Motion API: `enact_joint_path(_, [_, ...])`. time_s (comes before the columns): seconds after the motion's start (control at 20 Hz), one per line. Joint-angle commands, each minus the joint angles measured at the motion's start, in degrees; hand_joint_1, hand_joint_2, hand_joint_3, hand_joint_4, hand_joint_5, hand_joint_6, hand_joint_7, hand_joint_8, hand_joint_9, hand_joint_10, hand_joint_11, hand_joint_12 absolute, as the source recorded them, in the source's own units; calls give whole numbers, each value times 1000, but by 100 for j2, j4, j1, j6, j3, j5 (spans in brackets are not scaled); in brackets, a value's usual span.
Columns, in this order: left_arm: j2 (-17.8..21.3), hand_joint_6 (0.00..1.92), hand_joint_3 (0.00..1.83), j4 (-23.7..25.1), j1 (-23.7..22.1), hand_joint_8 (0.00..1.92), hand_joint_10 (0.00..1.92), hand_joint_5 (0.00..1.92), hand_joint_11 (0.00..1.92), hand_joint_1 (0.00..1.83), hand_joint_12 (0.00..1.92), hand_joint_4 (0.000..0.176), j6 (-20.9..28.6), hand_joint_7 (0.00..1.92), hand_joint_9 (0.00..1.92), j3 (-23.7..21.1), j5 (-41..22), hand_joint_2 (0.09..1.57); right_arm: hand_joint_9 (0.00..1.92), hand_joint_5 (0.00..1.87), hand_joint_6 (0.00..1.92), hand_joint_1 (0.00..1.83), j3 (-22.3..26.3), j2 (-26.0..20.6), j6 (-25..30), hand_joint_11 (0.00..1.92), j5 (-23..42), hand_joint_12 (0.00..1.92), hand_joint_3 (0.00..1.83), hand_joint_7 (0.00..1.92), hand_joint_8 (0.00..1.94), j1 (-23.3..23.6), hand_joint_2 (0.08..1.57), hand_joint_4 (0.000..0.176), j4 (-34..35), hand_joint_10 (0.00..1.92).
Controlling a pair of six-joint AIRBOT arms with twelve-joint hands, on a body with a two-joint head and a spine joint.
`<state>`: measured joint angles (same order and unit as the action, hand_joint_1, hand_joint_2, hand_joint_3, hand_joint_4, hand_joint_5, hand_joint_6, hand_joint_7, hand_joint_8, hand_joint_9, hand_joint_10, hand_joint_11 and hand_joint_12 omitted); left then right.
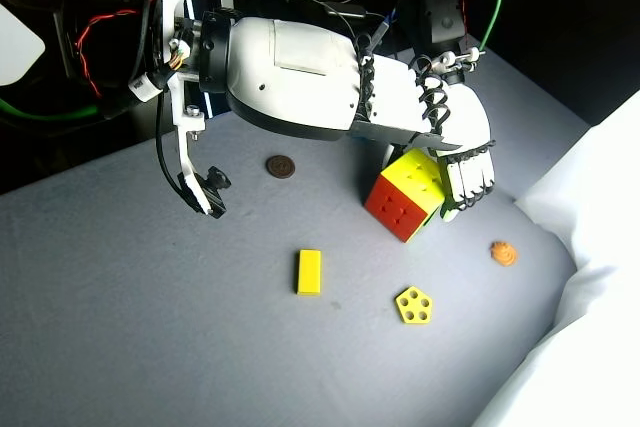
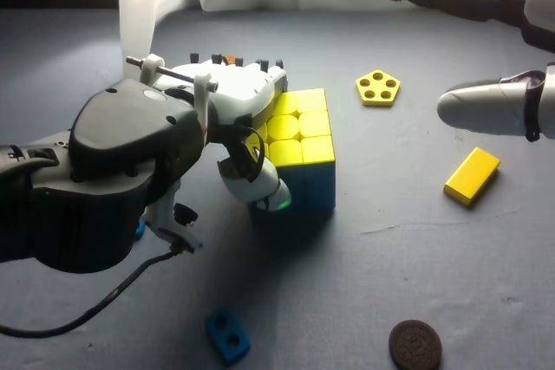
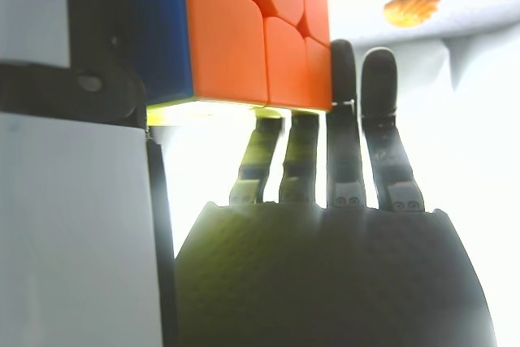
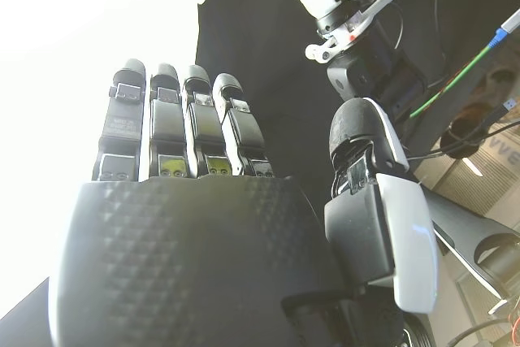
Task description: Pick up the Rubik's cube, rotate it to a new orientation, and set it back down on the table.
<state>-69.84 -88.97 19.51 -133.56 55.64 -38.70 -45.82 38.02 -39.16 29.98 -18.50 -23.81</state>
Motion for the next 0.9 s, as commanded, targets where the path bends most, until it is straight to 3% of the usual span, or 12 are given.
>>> enact_joint_path(0.0, [38, 1384, 0, 209, -87, 1561, 1522, 210, 18, 1192, 1639, 0, -10, 225, 196, -19, -183, 1127, 0, 0, 0, 0, 16, -19, -62, 0, 651, 0, 1, 3, 1, 47, 1305, 0, 158, 0])
enact_joint_path(0.1, [83, 1446, 8, 168, -202, 1576, 1541, 178, 37, 1206, 1635, 0, -87, 218, 200, -66, -183, 1159, 0, 0, 0, 0, 55, -19, -391, 0, 592, 0, 0, 4, 1, 39, 1302, 0, 180, 0])
enact_joint_path(0.2, [175, 1450, 0, -9, -371, 1539, 1512, 180, 13, 1203, 1619, 0, -348, 233, 209, -155, -184, 1130, 0, 0, 0, 0, 142, -20, -1052, 0, 580, 0, 3, 0, 0, -33, 1309, 0, 864, 0])
enact_joint_path(0.35, [360, 1389, 6, -182, -607, 1501, 1483, 171, 0, 1167, 1618, 0, -590, 222, 202, -343, -186, 1160, 1, 0, 0, 0, 141, -36, -1051, 0, 596, 0, 2, 5, 2, -54, 1308, 0, 1066, 0])
enact_joint_path(0.5, [539, 1449, 1, -461, -819, 1512, 1474, 176, 29, 1152, 1607, 0, -895, 241, 229, -567, -186, 1152, 22, 0, 0, 0, 140, -98, -953, 0, 596, 0, 1, 25, 9, -121, 1306, 0, 1067, 9])
enact_joint_path(0.65, [673, 1465, 1, -700, -1055, 1511, 1484, 164, 9, 1169, 1616, 0, -1169, 224, 200, -806, -187, 1157, 37, 0, 0, 0, 130, -180, -602, 12, 602, 6, 0, 46, 15, -101, 1304, 0, 1064, 14])
enact_joint_path(0.75, [705, 1446, 0, -755, -1172, 1525, 1500, 131, 3, 1180, 1619, 0, -1177, 203, 193, -906, -188, 1149, 173, 74, 13, 0, 28, -194, 386, 0, 600, 408, 0, 182, 18, -22, 1306, 0, 418, 25])
enact_joint_path(0.8, [712, 1447, 2, -781, -1215, 1523, 1481, 135, 18, 1145, 1594, 0, -1177, 200, 195, -931, -188, 1160, 341, 167, 36, 0, -13, -197, 811, 0, 600, 828, 0, 334, 49, 8, 1300, 0, 104, 103])
enact_joint_path(0.85, [712, 1454, 6, -820, -1265, 1515, 1486, 144, 9, 1134, 1601, 0, -1189, 209, 192, -949, -188, 1173, 432, 201, 40, 0, -31, -208, 982, 0, 600, 1065, 0, 436, 76, 32, 1296, 0, -37, 164])
